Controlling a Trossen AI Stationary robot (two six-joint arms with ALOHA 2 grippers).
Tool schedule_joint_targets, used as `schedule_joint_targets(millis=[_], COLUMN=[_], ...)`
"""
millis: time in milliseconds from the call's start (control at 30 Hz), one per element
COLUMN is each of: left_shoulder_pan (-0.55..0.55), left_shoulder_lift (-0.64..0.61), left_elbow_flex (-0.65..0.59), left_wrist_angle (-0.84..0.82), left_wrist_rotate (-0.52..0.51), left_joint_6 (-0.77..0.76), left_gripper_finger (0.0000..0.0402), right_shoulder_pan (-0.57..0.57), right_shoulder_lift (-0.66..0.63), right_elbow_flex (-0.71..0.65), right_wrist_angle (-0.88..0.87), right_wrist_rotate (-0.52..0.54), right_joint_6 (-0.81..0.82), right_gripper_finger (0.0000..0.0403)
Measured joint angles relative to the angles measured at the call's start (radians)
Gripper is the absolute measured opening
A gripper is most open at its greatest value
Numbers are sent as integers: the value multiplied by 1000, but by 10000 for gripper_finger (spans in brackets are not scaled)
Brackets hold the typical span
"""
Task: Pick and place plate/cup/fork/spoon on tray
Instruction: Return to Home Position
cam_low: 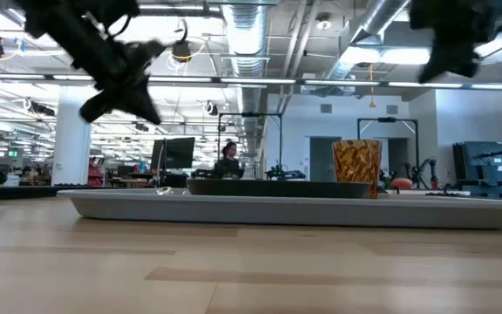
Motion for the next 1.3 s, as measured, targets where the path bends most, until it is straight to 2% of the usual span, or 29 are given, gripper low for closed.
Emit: schedule_joint_targets(millis=[67, 167, 267, 467, 700, 933, 1133, 1300], left_shoulder_pan=[20, 47, 71, 82, 44, -28, -87, -136], left_shoulder_lift=[-19, -29, -27, -27, -25, -25, -35, -80], left_elbow_flex=[-43, -94, -133, -200, -270, -294, -294, -294], left_wrist_angle=[2, 9, 44, 80, 129, 64, 46, 61], left_wrist_rotate=[2, 14, 18, 29, 63, 59, 56, 54], left_joint_6=[-25, -35, -34, -67, -123, -154, -12, 65], left_gripper_finger=[0, 0, 0, 0, 0, 0, 0, 0], right_shoulder_pan=[4, -19, -82, -223, -363, -474, -499, -467], right_shoulder_lift=[-11, -38, -65, -50, -10, -10, -14, -47], right_elbow_flex=[-2, -45, -128, -283, -353, -450, -458, -458], right_wrist_angle=[-100, -155, -132, 19, 58, 202, 222, 272], right_wrist_rotate=[1, 3, -10, -23, -18, -133, -138, -181], right_joint_6=[65, 116, 149, 172, 157, 93, 41, -36], right_gripper_finger=[4, 3, 3, 3, 3, 3, 3, 3])
